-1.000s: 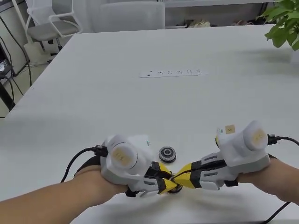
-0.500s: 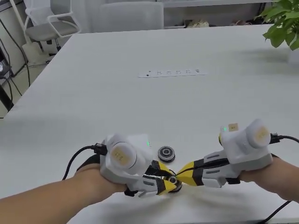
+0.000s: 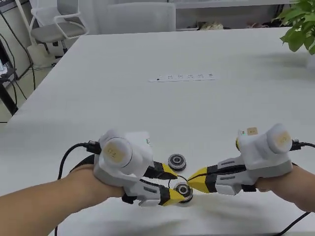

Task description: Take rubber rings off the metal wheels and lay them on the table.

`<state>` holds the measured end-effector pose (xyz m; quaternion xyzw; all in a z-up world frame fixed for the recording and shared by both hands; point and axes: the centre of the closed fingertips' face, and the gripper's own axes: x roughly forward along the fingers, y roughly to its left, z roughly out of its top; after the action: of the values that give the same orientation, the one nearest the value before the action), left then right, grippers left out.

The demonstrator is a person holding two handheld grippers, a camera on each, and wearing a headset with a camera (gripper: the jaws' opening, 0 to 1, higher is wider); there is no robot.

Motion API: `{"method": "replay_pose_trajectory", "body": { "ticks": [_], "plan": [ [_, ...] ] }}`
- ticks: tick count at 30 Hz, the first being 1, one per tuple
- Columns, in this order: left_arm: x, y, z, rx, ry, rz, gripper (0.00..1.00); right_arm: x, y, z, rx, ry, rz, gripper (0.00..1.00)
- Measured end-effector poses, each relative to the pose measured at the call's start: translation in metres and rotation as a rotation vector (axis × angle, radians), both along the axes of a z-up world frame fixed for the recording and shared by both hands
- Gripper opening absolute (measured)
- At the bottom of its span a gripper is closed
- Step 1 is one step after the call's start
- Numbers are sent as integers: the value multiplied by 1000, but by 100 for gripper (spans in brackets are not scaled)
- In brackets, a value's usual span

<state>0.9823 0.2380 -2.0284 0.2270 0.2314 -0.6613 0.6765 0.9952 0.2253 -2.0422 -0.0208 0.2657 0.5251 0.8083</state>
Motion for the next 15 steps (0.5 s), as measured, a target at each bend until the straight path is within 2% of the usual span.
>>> {"method": "replay_pose_trajectory", "body": {
  "ticks": [4,7,10,15],
  "plan": [
    [-4,9,10,-8,-7,8,30,0,1,1,1,1,2,0],
    [-3,14,20,-37,16,50,34,0,1,2,7,4,0,0],
    [-4,23,30,-50,-6,66,38,1,0,5,17,3,-8,0],
    [-5,32,48,-99,-8,105,42,3,0,8,30,3,-14,0]
  ]
}}
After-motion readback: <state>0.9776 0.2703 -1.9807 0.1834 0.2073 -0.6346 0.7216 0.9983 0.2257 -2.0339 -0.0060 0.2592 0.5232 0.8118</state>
